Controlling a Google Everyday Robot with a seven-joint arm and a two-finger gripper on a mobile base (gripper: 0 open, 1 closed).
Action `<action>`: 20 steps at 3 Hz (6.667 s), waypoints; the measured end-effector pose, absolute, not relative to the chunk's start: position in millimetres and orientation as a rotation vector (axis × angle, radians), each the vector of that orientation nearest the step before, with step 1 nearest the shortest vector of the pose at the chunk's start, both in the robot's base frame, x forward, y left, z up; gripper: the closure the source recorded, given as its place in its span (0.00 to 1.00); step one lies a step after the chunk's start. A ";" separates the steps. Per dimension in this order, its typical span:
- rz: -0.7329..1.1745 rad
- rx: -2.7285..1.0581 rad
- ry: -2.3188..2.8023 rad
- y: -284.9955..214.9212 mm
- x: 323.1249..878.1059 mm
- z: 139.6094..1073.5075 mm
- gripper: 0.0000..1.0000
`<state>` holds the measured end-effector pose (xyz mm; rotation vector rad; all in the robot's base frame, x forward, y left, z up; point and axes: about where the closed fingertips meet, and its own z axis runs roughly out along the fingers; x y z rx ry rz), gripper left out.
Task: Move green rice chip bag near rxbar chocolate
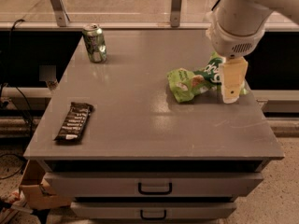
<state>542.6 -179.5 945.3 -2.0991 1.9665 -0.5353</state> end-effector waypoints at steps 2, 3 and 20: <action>-0.464 -2.191 1.954 -185.4 585.1 905.7 0.00; -0.316 -2.166 1.961 -185.9 593.7 890.5 0.18; 0.728 -1.958 1.423 112.1 548.5 896.1 1.00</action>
Offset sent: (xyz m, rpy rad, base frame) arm 0.0603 -0.0107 -0.0608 0.0729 0.1425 0.0461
